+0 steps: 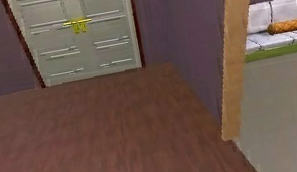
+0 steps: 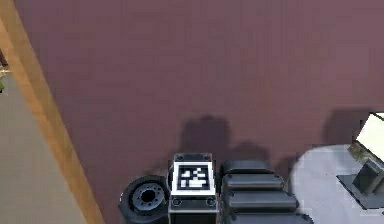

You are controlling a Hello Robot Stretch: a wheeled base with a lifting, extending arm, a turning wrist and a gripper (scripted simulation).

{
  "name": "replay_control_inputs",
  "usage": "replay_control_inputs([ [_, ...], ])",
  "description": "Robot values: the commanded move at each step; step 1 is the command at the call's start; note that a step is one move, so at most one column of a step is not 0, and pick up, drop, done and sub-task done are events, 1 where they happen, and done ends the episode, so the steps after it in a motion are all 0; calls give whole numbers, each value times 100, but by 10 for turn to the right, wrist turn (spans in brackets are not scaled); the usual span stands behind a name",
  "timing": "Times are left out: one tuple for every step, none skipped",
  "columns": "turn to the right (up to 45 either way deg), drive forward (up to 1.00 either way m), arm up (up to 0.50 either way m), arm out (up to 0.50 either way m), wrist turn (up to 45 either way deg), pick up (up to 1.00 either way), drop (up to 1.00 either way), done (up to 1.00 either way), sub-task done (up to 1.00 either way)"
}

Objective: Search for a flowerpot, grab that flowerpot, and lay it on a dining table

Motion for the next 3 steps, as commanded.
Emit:
replay_control_inputs([
  [-30,0,0,0,0,0,0,0,0],
  [450,0,0,0,0,0,0,0,0],
  [450,0,0,0,0,0,0,0,0],
])
